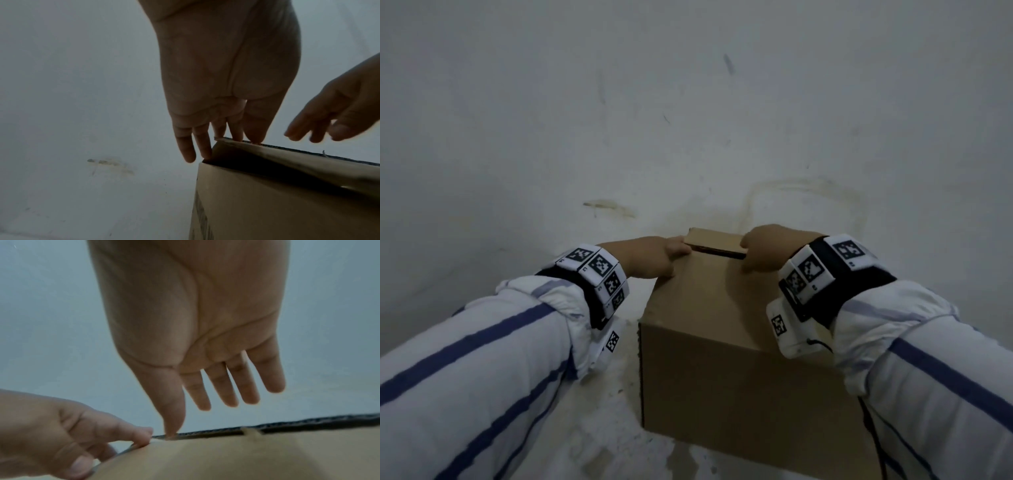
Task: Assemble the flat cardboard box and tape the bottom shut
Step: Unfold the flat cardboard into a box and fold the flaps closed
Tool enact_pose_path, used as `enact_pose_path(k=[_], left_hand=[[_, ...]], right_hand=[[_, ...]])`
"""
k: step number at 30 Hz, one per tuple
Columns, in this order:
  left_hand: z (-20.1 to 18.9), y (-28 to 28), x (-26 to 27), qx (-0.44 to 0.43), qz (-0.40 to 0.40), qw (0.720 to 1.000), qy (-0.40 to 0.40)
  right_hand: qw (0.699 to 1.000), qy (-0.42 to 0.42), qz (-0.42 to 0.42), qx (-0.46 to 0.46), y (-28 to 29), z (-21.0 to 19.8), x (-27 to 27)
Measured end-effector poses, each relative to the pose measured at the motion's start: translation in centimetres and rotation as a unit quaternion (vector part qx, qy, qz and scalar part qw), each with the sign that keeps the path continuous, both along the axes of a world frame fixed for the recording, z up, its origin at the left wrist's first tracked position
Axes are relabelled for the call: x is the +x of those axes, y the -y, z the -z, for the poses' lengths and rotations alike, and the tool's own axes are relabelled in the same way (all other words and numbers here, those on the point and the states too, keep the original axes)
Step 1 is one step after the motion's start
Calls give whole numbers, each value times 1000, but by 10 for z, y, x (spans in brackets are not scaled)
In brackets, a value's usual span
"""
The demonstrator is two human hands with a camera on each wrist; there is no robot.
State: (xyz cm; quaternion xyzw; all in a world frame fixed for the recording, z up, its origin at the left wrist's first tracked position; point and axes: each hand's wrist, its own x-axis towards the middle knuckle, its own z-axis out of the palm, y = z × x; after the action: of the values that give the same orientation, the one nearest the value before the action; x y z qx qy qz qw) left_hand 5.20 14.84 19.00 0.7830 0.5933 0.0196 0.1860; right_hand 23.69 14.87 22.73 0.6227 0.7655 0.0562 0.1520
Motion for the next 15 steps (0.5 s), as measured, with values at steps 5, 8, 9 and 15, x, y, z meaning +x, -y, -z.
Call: enact_pose_path(k=[5,8,9,15], left_hand=[[9,6,-25,13,-26,980,198],[15,6,-56,24,-53,954,294],[18,5,-71,29,-69,947,313],[65,-7,-169,40,-186,916,354]], right_hand=[[992,-88,-79,31,2,5,-45],[987,-126,-94,34,2,7,-86],[985,-145,-92,36,2,7,-102],[966,-226,-118,37,-2,29,-218]])
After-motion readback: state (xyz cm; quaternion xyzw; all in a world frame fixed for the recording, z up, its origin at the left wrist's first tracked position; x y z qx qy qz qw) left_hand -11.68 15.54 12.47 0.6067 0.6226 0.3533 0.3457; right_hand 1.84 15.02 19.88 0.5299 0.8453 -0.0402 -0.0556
